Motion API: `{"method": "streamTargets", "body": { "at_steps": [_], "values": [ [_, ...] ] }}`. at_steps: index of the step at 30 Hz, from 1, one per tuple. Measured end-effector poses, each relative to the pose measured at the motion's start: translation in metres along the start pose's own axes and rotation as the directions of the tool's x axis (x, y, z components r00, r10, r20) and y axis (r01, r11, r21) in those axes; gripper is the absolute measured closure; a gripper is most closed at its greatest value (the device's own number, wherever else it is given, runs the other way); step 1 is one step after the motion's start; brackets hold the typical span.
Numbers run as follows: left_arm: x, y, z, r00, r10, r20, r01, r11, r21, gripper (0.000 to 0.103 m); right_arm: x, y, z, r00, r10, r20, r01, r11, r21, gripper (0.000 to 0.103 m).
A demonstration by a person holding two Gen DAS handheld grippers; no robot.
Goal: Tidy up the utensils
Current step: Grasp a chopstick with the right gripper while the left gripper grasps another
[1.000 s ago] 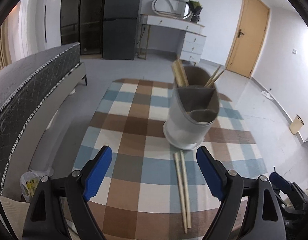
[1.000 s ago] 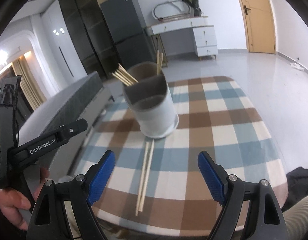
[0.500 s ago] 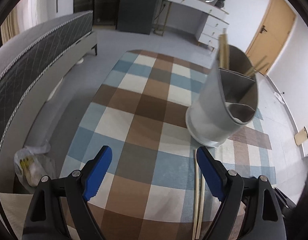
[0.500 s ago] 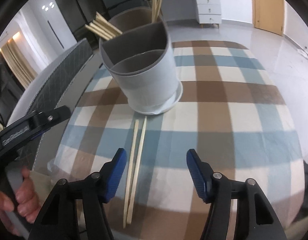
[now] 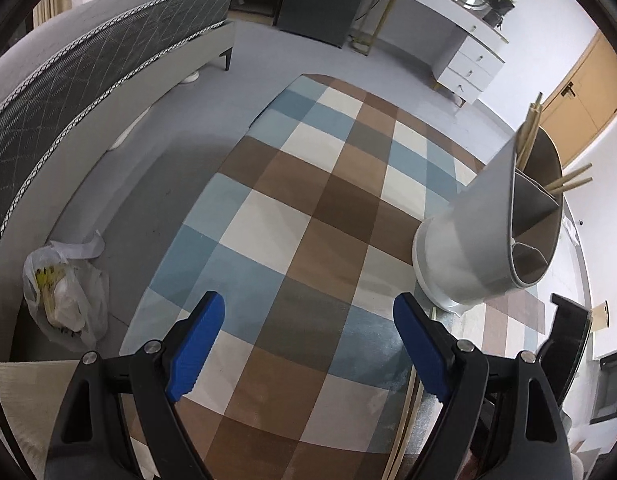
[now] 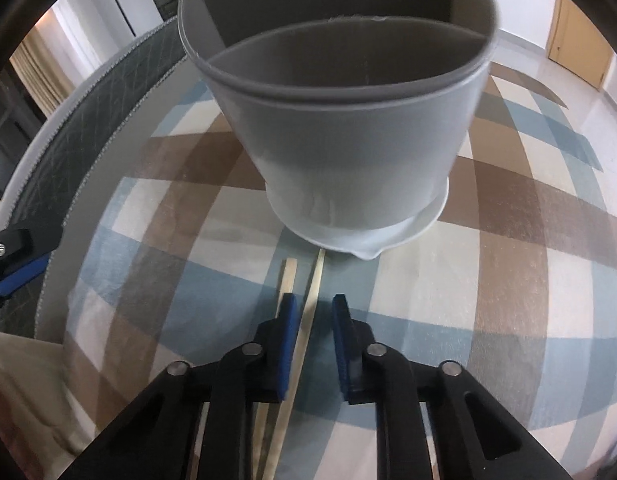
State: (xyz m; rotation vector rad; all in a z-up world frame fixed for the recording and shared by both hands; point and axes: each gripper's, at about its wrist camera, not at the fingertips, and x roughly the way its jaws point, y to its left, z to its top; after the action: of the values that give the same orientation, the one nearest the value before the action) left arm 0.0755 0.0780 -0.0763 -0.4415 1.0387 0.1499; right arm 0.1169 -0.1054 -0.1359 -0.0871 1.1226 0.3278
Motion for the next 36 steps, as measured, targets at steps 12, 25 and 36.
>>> {"method": "streamTargets", "body": {
  "at_steps": [12, 25, 36],
  "values": [
    [-0.006, 0.012, 0.006, 1.0, -0.017, 0.006, 0.017, 0.998, -0.06, 0.02, -0.011, 0.019, -0.02, 0.999, -0.023, -0.029, 0.02, 0.993, -0.114, 0.103],
    [-0.013, 0.018, 0.008, 0.999, -0.046, 0.009, 0.047, 0.994, -0.099, 0.02, -0.017, 0.027, -0.025, 0.998, -0.05, -0.049, 0.043, 0.989, -0.14, 0.1],
    [-0.009, 0.024, 0.01, 0.999, -0.038, -0.004, 0.038, 0.991, -0.127, 0.02, 0.009, 0.043, 0.0, 0.992, -0.107, -0.061, 0.095, 0.982, -0.165, 0.096]
  ]
}}
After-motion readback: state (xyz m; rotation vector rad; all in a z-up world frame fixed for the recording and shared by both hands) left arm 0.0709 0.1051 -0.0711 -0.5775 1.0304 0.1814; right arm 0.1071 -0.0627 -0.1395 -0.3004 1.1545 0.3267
